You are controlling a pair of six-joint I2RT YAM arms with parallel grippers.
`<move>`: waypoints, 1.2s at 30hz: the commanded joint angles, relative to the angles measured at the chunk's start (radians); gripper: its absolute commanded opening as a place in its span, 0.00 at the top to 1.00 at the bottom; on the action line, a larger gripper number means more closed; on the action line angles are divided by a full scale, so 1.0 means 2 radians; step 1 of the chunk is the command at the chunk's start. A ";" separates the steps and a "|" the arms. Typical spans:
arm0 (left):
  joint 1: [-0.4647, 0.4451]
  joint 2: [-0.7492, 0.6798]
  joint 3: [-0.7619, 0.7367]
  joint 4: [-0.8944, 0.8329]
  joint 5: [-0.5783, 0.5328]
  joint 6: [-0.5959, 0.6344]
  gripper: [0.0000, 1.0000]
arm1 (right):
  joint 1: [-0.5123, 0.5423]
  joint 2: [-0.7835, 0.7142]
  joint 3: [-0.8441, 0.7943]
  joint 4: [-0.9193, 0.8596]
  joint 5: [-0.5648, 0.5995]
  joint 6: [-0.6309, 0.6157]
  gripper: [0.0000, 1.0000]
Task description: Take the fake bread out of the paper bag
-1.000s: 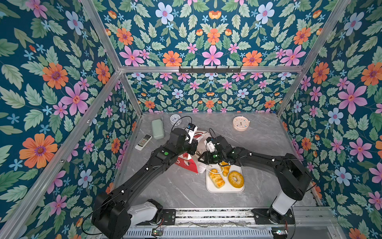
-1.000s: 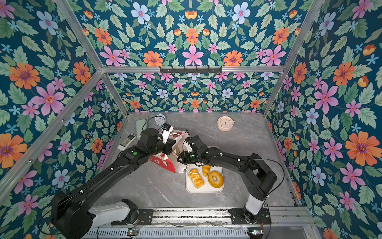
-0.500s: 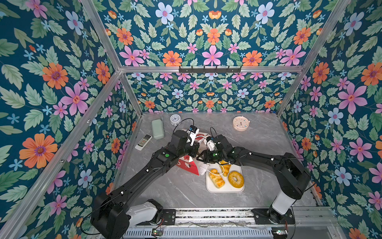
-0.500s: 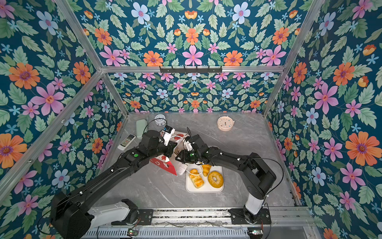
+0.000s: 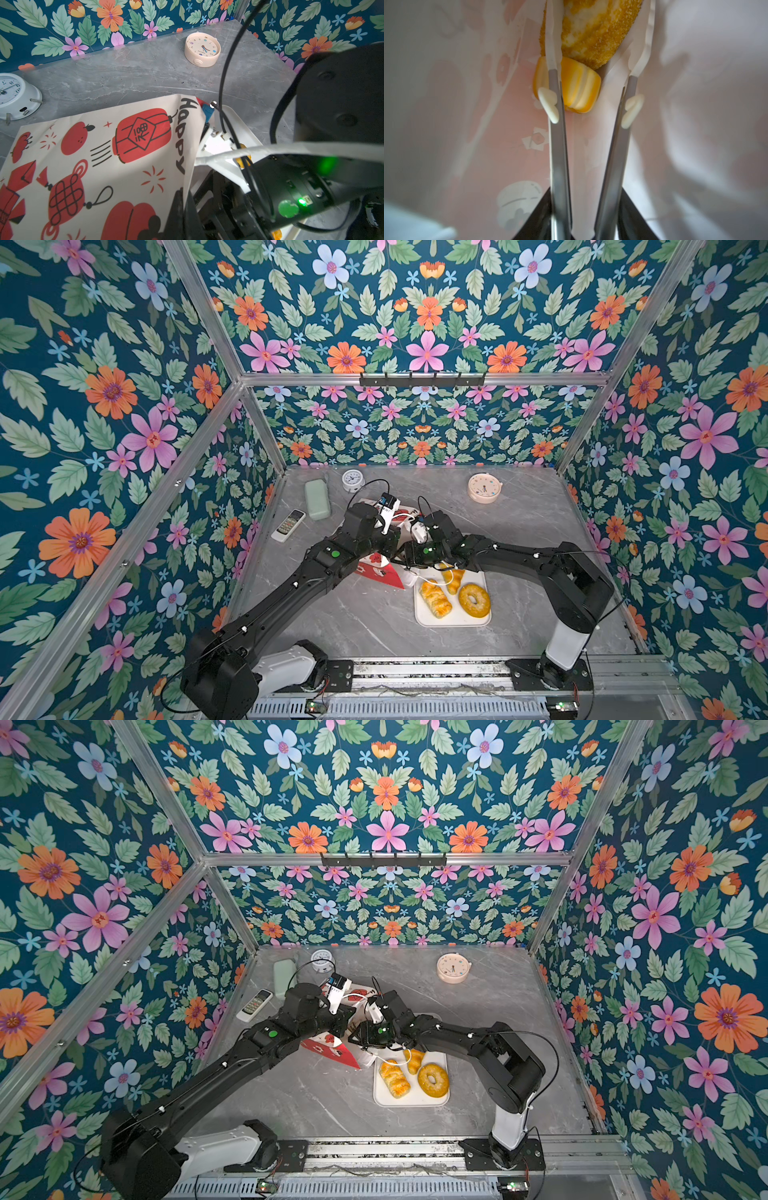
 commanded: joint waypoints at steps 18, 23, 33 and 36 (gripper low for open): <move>-0.002 0.003 0.003 0.025 0.027 -0.001 1.00 | 0.000 0.039 0.026 0.047 -0.047 -0.007 0.57; -0.003 -0.001 0.000 0.026 0.025 -0.001 1.00 | 0.000 0.045 0.026 0.055 -0.051 -0.005 0.68; -0.003 -0.012 -0.007 0.026 0.014 0.000 1.00 | 0.000 0.034 0.019 0.051 -0.048 -0.005 0.92; -0.003 -0.016 -0.010 0.027 0.010 -0.001 1.00 | -0.001 0.019 0.011 0.044 -0.041 -0.009 0.94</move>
